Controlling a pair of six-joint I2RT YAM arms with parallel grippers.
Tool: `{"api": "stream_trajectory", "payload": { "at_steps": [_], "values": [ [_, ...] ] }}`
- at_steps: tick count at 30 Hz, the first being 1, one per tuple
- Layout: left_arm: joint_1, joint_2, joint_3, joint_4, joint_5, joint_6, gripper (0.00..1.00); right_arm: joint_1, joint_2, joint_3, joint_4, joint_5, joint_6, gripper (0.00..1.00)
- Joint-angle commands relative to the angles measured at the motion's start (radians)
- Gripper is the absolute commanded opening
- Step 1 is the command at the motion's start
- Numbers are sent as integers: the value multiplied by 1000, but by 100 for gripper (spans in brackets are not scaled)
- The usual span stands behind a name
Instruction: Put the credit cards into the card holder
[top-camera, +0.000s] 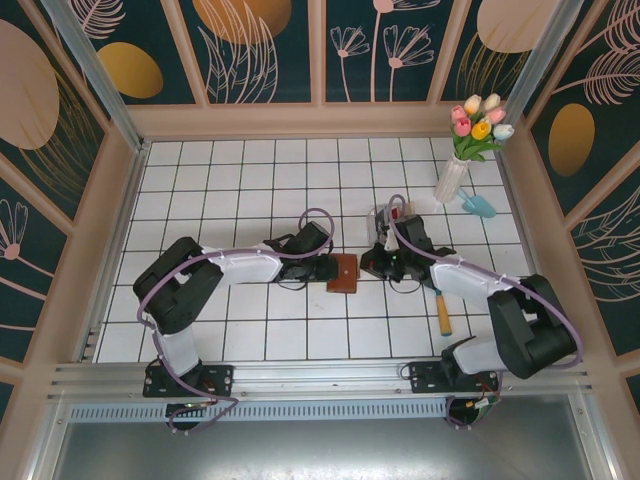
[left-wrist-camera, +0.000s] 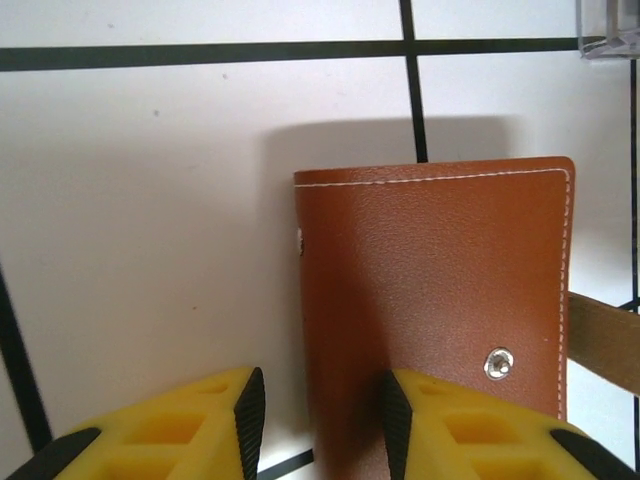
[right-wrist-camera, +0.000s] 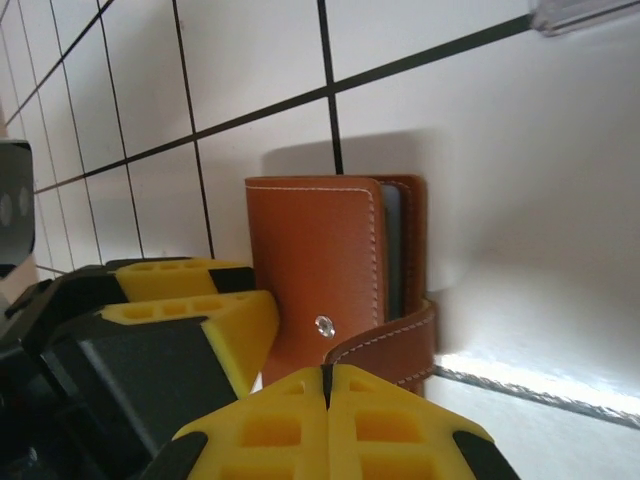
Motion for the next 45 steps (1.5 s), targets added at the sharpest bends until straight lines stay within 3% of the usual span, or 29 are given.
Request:
{"api": "stream_trajectory", "payload": {
  "at_steps": [1,34,45],
  "values": [
    [-17,45,-9,-9,20,-16,38,18,32,44,60,-44,37,0],
    [-21,45,-9,20,29,-46,35,109,231,139,-126,91,-31,0],
    [-20,44,-33,20,22,-55,33,131,164,146,-171,157,-34,0]
  ]
}}
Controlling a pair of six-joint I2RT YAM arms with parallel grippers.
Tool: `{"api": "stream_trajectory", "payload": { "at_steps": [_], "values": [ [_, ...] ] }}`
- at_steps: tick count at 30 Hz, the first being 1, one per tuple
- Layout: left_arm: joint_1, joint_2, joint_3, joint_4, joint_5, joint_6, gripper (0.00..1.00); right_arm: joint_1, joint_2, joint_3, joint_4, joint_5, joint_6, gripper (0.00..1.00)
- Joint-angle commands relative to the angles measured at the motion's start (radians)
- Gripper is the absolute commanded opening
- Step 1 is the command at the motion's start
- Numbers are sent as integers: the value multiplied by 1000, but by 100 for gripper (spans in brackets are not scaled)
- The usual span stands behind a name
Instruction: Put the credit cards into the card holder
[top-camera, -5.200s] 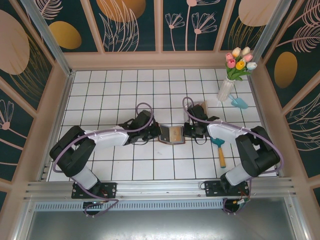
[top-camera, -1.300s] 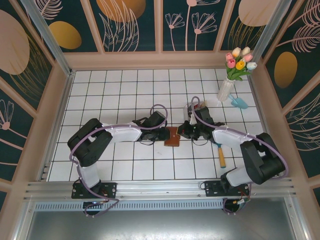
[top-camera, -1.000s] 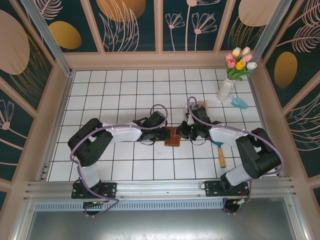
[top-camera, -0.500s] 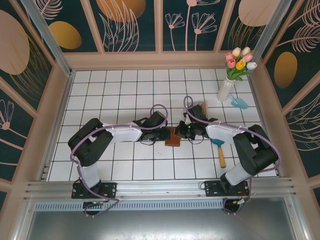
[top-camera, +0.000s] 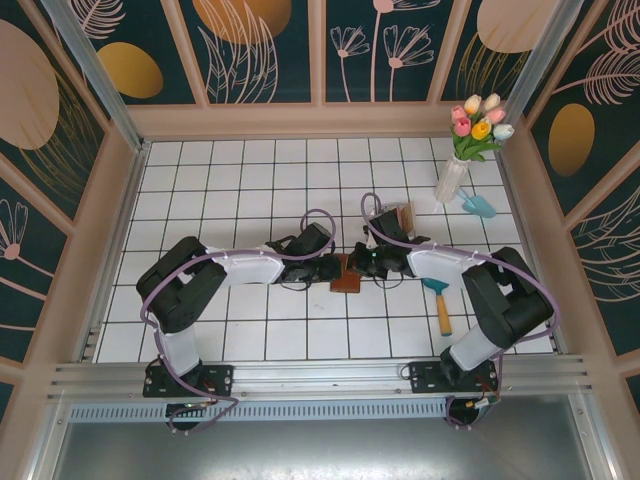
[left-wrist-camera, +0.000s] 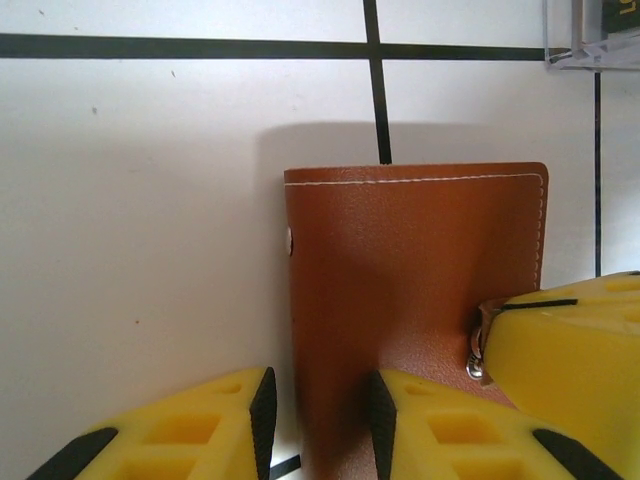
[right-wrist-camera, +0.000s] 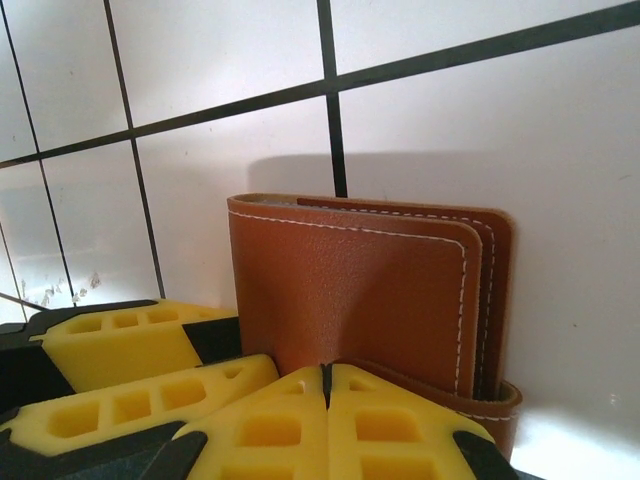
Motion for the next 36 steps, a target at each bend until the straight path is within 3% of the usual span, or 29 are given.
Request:
{"api": "stream_trajectory", "payload": {
  "at_steps": [1,24,36],
  "values": [
    [-11,29,-27,-36,9,-9,33,18,-24,24,-118,23,-27,0],
    [-11,36,-24,-40,6,-10,33,31,-24,29,-103,9,-20,0],
    [-11,33,-23,-36,5,-13,33,50,52,26,-171,99,-36,0]
  ]
}}
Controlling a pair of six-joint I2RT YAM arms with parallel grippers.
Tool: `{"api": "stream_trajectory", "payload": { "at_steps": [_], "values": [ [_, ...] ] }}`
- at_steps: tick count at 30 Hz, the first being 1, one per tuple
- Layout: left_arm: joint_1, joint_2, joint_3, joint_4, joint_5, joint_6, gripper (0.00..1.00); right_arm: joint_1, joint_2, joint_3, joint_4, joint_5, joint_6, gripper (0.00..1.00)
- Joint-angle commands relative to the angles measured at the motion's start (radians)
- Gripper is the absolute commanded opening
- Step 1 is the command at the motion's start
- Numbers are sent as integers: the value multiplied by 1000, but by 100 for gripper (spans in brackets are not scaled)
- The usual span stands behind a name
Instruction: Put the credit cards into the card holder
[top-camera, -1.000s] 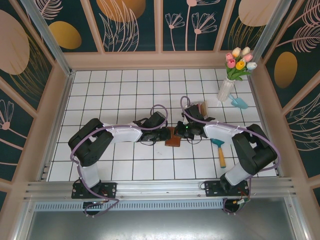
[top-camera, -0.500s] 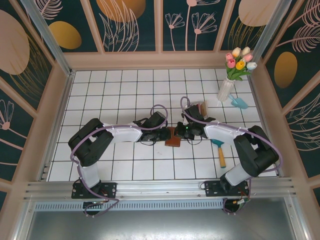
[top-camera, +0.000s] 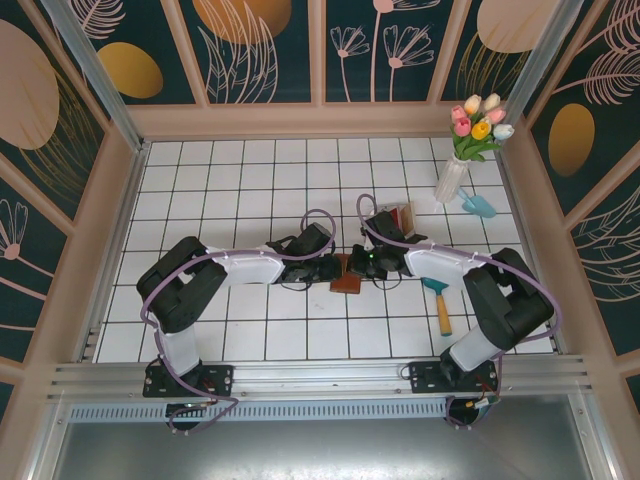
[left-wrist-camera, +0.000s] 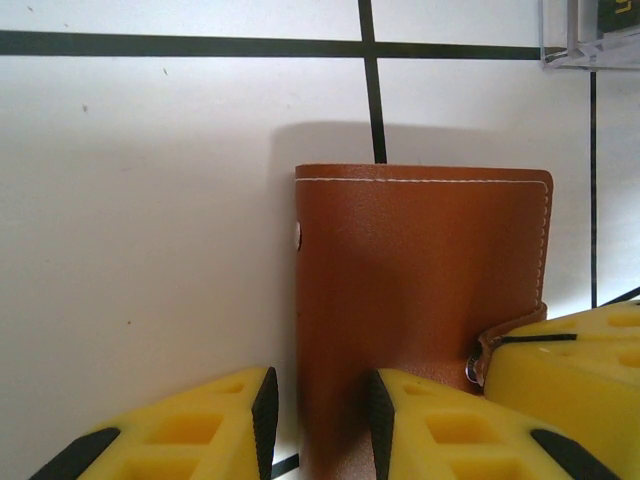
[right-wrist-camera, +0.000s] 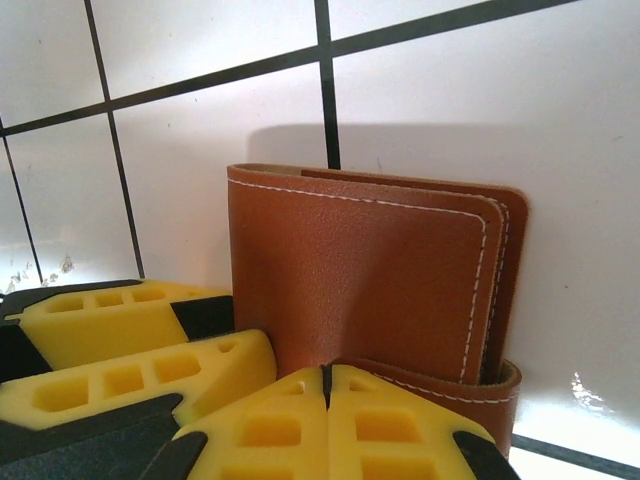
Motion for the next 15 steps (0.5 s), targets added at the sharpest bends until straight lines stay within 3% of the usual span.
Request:
{"api": "stream_trajectory", "payload": {
  "at_steps": [1,9,15],
  "values": [
    [-10,31,-24,-41,3,-9,32,16,71,0,-107,56,-29,0],
    [-10,25,-30,-34,1,-12,32,29,151,-33,-189,153,-38,0],
    [-10,-14,-40,-15,-4,-3,32,24,86,52,-160,111,-69,0]
  ]
}}
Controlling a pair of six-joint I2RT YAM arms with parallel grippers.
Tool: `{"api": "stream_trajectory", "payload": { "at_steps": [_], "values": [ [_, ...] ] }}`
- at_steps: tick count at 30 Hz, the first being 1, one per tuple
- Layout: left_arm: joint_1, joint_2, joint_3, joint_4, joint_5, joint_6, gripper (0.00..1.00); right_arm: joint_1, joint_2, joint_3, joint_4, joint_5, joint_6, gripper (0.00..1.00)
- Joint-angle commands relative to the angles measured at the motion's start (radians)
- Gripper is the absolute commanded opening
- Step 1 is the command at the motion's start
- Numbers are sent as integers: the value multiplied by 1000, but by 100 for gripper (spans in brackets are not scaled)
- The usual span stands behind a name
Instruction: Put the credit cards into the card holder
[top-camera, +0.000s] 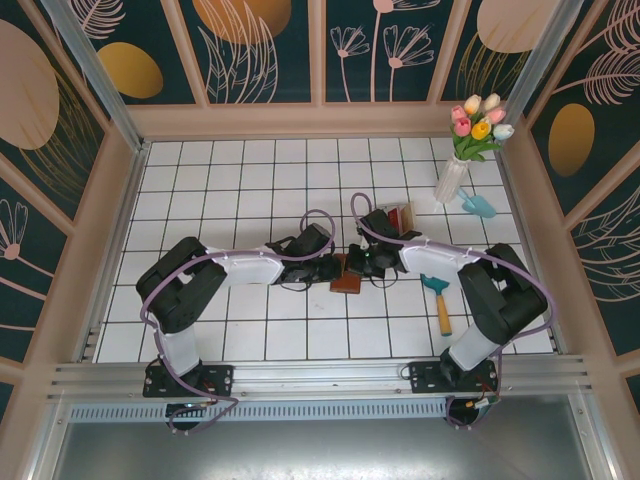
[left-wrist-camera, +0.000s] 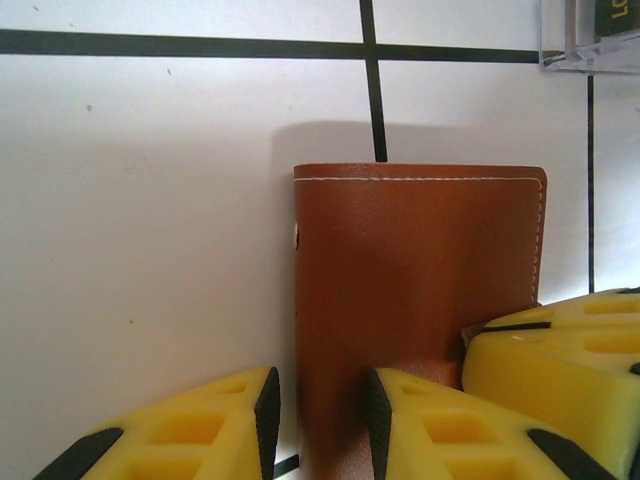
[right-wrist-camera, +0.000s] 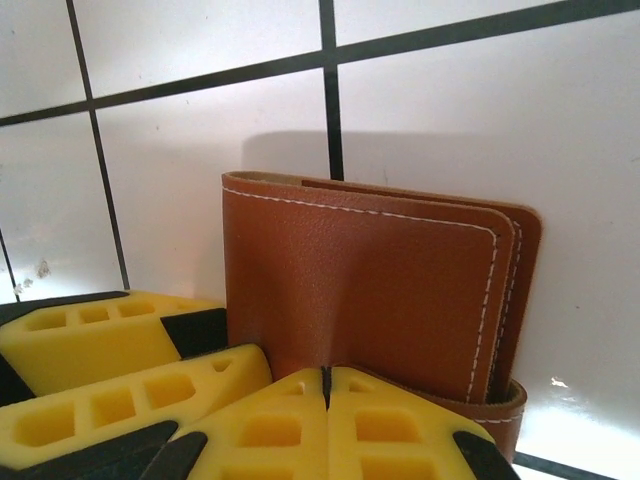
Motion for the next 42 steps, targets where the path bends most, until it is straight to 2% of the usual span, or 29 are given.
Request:
{"api": "stream_trajectory", "payload": {
  "at_steps": [1,3,5,8,11,13,15,18,19,21,24,27,30,32,35,36,39,41,42],
  "values": [
    [-10,-17,-27,-34,-3,7,32,5,24,22,-92,51,-53,1],
    [-10,-40,-37,-35,-11,7,32,4,-22,61,-90,46,-59,5],
    [-10,-73,-55,-27,-26,2,33,-8,-88,78,-82,64,-61,16],
    [-10,-118,-76,-22,-47,-5,33,-56,-194,73,-68,71,-60,26],
    [-10,-161,-88,-16,-63,-6,34,-122,-269,45,-64,57,-75,26],
    [-9,-192,-95,-24,-105,-9,34,-148,-333,33,-101,166,-94,29],
    [-10,-245,-114,-26,-167,-11,36,-187,-430,12,-105,266,-125,41],
    [-5,-347,-158,-38,-333,-13,40,-228,-554,-25,-84,558,-160,58],
    [3,-380,-167,-54,-390,-10,45,-240,-581,-42,-57,653,-186,61],
    [34,-457,-192,-86,-521,21,54,-274,-618,-113,43,839,-251,74],
    [99,-564,-227,-136,-738,81,71,-345,-623,-243,291,966,-420,78],
    [166,-676,-310,-66,-932,193,87,-425,-602,-406,586,875,-564,79],
    [258,-777,-391,29,-1053,307,96,-472,-575,-487,709,798,-560,79],
    [331,-826,-436,89,-1061,372,99,-496,-547,-557,864,723,-592,79],
    [457,-841,-513,239,-997,491,99,-527,-459,-632,1097,636,-634,79],
    [488,-830,-520,266,-1000,514,98,-545,-416,-632,1132,586,-645,79],
    [537,-789,-543,351,-1070,573,99,-556,-285,-615,1259,535,-684,78],
    [572,-765,-604,504,-1035,637,99,-572,-241,-602,1310,488,-683,79],
    [588,-756,-633,579,-1007,657,98,-590,-227,-577,1278,443,-663,78]
  ]
}}
